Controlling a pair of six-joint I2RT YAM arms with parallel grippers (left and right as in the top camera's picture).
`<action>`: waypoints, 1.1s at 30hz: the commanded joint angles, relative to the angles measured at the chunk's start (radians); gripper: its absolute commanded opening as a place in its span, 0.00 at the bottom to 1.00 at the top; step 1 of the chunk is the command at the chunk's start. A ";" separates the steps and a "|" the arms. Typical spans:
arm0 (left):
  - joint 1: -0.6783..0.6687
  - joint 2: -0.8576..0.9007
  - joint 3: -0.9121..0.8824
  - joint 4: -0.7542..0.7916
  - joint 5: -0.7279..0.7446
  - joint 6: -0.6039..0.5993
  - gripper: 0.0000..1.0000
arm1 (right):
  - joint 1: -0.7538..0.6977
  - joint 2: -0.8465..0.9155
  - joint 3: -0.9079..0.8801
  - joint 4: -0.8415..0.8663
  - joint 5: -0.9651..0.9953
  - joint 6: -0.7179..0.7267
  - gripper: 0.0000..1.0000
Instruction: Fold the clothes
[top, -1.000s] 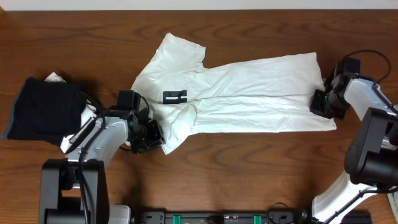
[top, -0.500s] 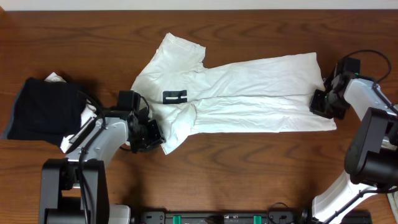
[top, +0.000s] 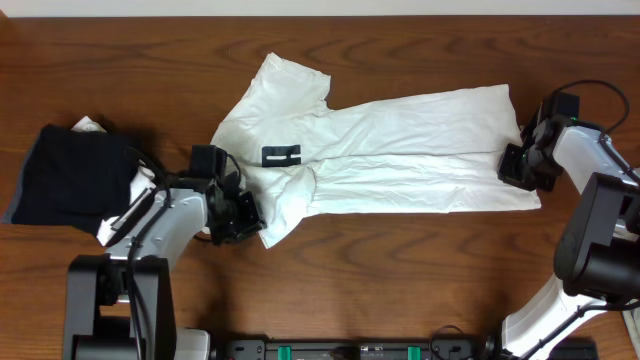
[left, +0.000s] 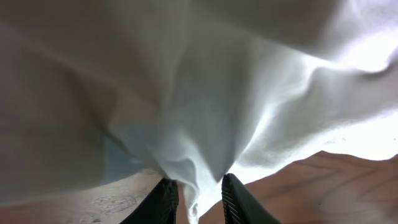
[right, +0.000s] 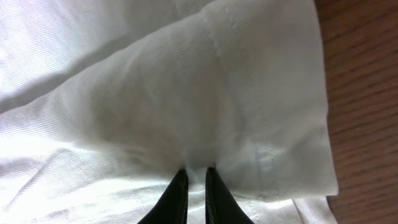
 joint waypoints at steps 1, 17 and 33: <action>-0.024 0.007 -0.019 0.008 -0.009 -0.009 0.21 | 0.009 0.051 -0.017 -0.011 0.003 -0.010 0.10; -0.042 -0.092 0.050 -0.066 -0.008 -0.008 0.06 | 0.009 0.051 -0.017 -0.016 0.004 -0.010 0.11; -0.042 -0.224 0.119 0.172 -0.096 -0.031 0.06 | 0.009 0.051 -0.017 -0.017 0.003 -0.010 0.11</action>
